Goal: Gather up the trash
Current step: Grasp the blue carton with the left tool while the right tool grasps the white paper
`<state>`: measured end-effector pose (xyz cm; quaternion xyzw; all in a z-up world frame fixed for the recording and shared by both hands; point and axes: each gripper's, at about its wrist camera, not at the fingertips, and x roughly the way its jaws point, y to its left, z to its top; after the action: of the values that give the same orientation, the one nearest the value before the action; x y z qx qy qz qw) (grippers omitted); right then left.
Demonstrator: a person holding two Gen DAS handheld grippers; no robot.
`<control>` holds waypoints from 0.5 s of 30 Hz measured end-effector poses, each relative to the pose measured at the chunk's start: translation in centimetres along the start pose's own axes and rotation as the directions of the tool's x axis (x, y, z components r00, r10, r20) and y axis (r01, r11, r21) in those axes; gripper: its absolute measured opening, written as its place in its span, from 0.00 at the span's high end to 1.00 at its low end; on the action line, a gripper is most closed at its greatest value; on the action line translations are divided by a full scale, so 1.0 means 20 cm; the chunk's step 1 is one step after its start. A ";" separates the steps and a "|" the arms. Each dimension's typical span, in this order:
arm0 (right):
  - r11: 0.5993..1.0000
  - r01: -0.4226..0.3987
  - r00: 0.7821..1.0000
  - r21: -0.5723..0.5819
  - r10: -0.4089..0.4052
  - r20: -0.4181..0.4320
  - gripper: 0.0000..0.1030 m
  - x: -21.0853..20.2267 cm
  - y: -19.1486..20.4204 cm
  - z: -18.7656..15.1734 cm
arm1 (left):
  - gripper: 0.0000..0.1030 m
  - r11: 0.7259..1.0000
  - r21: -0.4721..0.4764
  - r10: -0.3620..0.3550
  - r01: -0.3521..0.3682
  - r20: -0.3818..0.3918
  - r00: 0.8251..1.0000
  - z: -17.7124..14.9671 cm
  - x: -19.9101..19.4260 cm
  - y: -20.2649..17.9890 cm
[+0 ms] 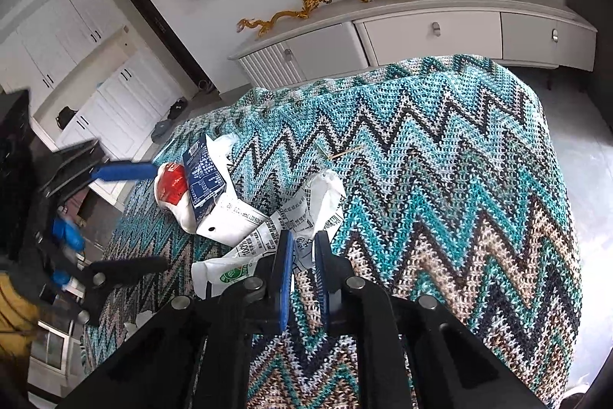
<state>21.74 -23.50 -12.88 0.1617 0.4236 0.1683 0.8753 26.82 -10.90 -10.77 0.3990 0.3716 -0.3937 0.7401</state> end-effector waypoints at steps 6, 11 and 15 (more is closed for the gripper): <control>1.000 -0.020 1.000 0.011 0.021 -0.013 0.89 0.01 -0.04 0.01 | 0.28 0.996 0.091 -0.018 0.025 -0.078 0.997 0.02 0.12 0.02; 0.999 -0.034 0.999 0.027 0.035 -0.022 0.86 0.03 -0.06 0.05 | 0.28 0.994 0.096 -0.035 0.043 -0.082 0.996 0.08 0.21 0.05; 0.997 -0.053 0.998 0.061 0.055 -0.031 0.67 0.06 -0.10 0.07 | 0.28 0.991 0.116 -0.052 0.062 -0.089 0.995 0.13 0.27 0.05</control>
<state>23.85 -24.90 -13.66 0.1964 0.4381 0.1817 0.8582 30.48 -14.34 -14.09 0.4480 0.3902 -0.4186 0.6869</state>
